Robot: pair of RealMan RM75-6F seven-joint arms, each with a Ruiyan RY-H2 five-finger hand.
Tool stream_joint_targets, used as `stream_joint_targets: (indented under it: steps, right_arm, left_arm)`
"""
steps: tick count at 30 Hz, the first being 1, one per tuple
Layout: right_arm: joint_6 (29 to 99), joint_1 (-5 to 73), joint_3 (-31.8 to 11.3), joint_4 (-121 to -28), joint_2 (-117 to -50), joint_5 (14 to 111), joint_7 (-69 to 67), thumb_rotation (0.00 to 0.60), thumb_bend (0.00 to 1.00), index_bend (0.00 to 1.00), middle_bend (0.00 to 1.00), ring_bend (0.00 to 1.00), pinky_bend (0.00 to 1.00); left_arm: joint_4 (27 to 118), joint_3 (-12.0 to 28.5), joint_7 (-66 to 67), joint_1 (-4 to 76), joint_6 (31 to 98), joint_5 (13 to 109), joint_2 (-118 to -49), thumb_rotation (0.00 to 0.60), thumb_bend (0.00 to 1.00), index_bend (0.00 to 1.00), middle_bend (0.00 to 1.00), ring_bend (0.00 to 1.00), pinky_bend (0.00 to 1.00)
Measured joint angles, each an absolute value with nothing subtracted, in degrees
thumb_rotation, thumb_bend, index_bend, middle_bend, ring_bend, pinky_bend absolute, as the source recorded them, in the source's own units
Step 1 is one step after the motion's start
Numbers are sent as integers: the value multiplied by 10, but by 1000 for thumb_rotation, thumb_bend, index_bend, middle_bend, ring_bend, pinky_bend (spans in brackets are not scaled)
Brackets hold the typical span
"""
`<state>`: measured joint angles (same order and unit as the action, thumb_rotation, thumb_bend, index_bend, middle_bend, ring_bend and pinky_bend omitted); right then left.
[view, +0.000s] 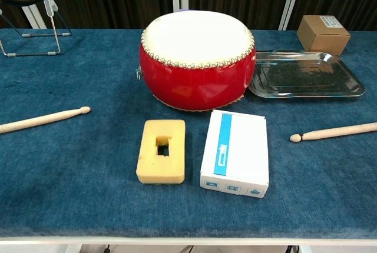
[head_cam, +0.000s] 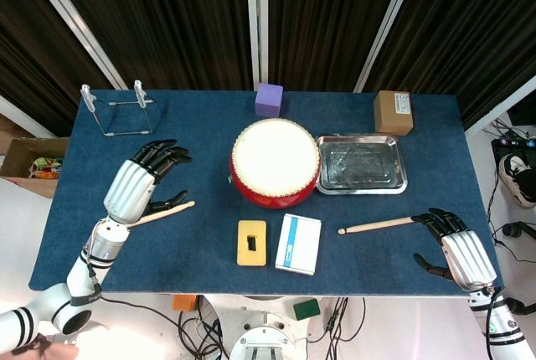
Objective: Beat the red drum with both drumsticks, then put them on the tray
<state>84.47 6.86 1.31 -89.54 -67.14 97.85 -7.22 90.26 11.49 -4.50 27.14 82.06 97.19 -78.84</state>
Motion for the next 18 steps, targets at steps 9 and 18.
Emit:
stream_joint_targets:
  steps: [9, 18]
  right_arm:
    - [864, 69, 12, -879, -670, 984, -96, 600, 176, 290, 346, 161, 258]
    - [945, 46, 11, -868, -650, 1014, -120, 600, 176, 312, 356, 165, 265]
  left_arm:
    - [912, 102, -32, 267, 800, 929, -787, 600, 207, 310, 262, 193, 235]
    - [967, 69, 30, 252, 715, 813, -785, 600, 233, 357, 262, 192, 232]
